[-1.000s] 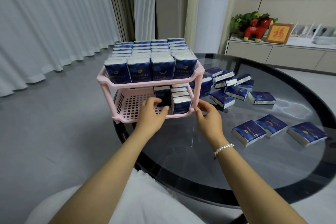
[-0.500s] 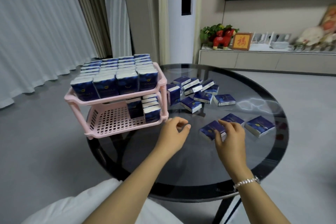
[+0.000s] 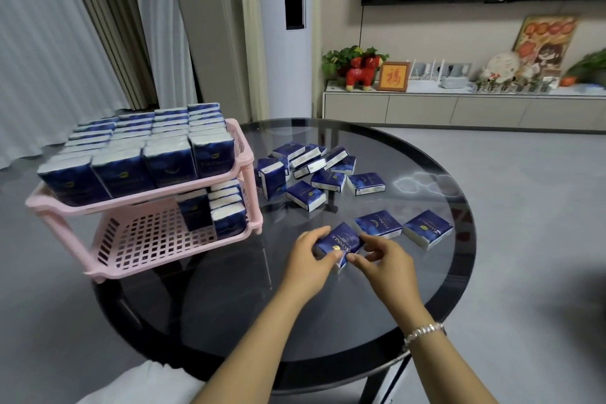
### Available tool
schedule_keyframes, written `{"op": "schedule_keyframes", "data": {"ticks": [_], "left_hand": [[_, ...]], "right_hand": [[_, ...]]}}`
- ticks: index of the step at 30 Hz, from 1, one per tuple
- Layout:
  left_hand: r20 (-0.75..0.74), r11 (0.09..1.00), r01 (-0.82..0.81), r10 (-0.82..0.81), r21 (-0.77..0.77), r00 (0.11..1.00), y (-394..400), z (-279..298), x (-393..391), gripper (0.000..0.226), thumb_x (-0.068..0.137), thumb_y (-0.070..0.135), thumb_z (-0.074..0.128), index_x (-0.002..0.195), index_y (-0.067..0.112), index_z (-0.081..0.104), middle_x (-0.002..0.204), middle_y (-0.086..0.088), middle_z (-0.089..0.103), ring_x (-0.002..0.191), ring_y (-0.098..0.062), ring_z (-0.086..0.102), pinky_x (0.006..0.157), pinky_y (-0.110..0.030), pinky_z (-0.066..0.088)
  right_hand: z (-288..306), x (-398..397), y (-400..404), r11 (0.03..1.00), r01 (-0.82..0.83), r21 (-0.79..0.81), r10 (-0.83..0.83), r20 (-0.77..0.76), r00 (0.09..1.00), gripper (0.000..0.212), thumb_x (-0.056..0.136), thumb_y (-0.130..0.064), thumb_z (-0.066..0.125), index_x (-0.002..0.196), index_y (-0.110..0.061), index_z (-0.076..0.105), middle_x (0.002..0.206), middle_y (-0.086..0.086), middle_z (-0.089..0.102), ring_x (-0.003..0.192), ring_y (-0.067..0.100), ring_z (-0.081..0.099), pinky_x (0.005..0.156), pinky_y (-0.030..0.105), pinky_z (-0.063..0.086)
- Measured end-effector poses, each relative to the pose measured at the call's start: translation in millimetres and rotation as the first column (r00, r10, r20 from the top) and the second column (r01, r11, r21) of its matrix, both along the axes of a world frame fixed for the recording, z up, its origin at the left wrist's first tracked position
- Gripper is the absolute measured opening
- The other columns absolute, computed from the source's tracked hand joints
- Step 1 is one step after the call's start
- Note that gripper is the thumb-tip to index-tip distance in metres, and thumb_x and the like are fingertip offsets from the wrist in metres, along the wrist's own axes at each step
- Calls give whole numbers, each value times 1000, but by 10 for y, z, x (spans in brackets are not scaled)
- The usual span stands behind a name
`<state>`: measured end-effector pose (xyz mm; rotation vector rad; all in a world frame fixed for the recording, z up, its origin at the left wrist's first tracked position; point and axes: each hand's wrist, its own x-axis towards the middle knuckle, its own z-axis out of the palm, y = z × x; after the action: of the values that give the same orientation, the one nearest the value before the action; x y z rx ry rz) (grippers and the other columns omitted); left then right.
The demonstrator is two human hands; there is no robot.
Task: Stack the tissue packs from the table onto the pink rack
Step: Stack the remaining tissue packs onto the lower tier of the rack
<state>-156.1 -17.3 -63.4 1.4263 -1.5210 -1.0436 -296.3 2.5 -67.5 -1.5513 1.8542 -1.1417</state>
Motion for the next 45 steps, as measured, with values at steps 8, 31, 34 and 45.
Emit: {"op": "schedule_keyframes", "data": {"ticks": [8, 31, 34, 45], "left_hand": [[-268, 995, -98, 92, -9, 959, 38, 45, 174, 53, 84, 0, 65, 126, 29, 49, 116, 9, 54, 103, -6, 58, 73, -14, 49], [-724, 941, -132, 326, 313, 608, -17, 120, 310, 17, 97, 12, 49, 110, 9, 60, 92, -7, 65, 78, -17, 61, 69, -31, 50], [-747, 950, -45, 271, 308, 607, 11, 158, 288, 24, 97, 6, 46, 118, 4, 56, 106, -14, 64, 87, -19, 62, 74, -32, 51], [-723, 979, 157, -16, 128, 690, 98, 80, 152, 47, 80, 24, 61, 124, 7, 55, 116, -13, 67, 100, -18, 67, 85, -27, 54]], "right_hand": [[172, -157, -144, 987, 39, -155, -72, -216, 974, 28, 86, -23, 65, 113, -17, 66, 104, 0, 64, 95, 12, 55, 77, 15, 38], [430, -68, -281, 993, -109, 48, 117, -223, 968, 23, 88, -29, 61, 108, -18, 58, 93, -5, 56, 84, 14, 52, 65, 25, 38], [423, 1, -186, 999, -50, -8, 50, 114, 992, 19, 94, -22, 52, 108, -16, 64, 82, -9, 62, 67, 7, 53, 58, 20, 40], [269, 260, 22, 985, -150, -86, 159, 121, 980, 27, 93, -23, 55, 117, -23, 65, 95, -4, 60, 86, 4, 56, 67, 2, 38]]}}
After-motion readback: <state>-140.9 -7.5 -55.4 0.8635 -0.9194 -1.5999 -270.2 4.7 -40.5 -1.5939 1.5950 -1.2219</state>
